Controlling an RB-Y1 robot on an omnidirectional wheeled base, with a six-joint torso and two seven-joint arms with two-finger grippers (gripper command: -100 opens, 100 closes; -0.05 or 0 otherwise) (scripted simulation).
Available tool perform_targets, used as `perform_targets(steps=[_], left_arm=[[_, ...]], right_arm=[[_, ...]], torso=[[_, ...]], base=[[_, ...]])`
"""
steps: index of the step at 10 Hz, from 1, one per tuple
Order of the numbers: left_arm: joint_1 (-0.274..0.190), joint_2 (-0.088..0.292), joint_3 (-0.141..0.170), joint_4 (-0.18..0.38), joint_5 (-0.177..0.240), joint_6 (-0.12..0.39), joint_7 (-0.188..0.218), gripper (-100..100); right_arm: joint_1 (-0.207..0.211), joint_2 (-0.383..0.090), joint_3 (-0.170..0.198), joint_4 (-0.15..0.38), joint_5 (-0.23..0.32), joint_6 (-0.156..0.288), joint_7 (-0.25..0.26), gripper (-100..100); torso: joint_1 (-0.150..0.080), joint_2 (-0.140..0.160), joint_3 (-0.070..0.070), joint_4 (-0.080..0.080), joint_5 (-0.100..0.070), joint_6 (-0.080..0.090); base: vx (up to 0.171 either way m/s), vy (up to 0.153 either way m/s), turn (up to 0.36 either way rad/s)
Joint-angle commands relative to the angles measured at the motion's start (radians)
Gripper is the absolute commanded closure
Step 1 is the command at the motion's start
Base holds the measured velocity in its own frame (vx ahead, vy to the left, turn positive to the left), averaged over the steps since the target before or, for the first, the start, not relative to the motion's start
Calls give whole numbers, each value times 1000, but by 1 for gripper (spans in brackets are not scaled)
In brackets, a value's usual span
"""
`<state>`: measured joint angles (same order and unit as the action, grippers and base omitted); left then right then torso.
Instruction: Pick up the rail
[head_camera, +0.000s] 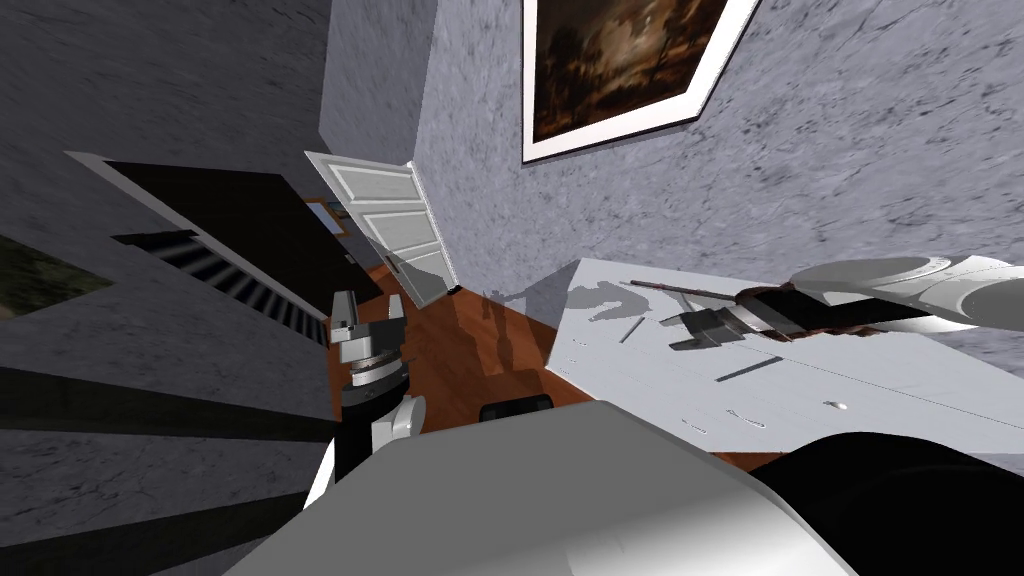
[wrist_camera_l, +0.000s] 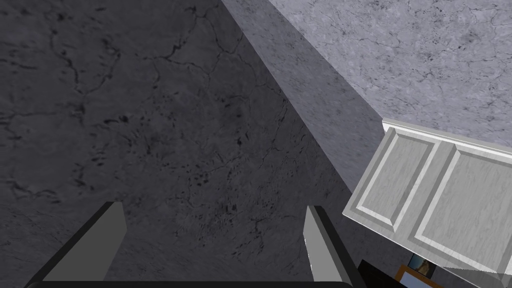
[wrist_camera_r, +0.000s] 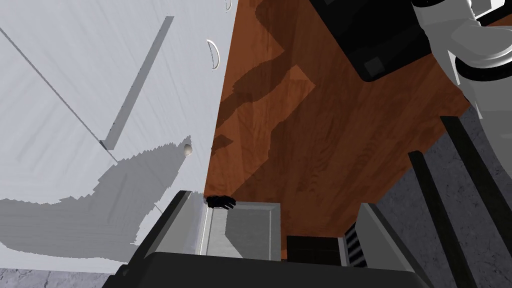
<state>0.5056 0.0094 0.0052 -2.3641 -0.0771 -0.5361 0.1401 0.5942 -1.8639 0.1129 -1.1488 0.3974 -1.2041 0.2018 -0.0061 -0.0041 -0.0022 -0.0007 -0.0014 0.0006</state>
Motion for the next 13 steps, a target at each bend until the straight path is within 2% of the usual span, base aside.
perform_targets(steps=[1,3,5,6,7,8,9,10,11,12,13], left_arm=[[0,0,0,0,0,0,0,0],[0,0,0,0,0,0,0,0],[0,0,0,0,0,0,0,0],[0,0,0,0,0,0,0,0],[0,0,0,0,0,0,0,0],[0,0,0,0,0,0,0,0],[0,0,0,0,0,0,0,0],[0,0,0,0,0,0,0,0],[0,0,0,0,0,0,0,0],[0,0,0,0,0,0,0,0],[0,0,0,0,0,0,0,0]], right_arm=[[50,-50,-14,12,-50,6,25,-100],[82,-96,-14,12,-65,6,25,-100],[82,-96,-14,12,-65,6,25,-100],[87,-139,-11,45,-42,-4,13,-100],[87,-146,-11,45,-42,-4,13,-100],[94,-184,-7,74,-20,-13,1,-100],[94,-191,-7,74,-20,-13,1,-100],[103,-231,-2,99,1,-20,-11,-100],[73,-231,21,99,1,-20,-11,-100],[103,-231,-2,99,1,-20,-11,-100],[112,-264,4,120,20,-26,-22,-100]], torso=[[0,0,0,0,0,0],[1,1,1,0,0,1],[5,6,3,1,1,1],[6,7,4,2,1,1],[4,3,2,1,1,0],[1,2,1,0,0,1],[-3,-1,0,0,-1,0],[-3,-1,-1,0,-1,1],[-2,-2,-1,-1,-1,0],[-1,0,-1,0,-1,1],[3,2,1,0,0,1]], base=[[102,-96,60],[32,-34,-11],[-9,10,-1],[57,-36,103],[74,-73,70],[110,-140,87],[102,-127,67],[108,-105,85],[82,-82,55],[30,-28,-2],[58,-59,67]])
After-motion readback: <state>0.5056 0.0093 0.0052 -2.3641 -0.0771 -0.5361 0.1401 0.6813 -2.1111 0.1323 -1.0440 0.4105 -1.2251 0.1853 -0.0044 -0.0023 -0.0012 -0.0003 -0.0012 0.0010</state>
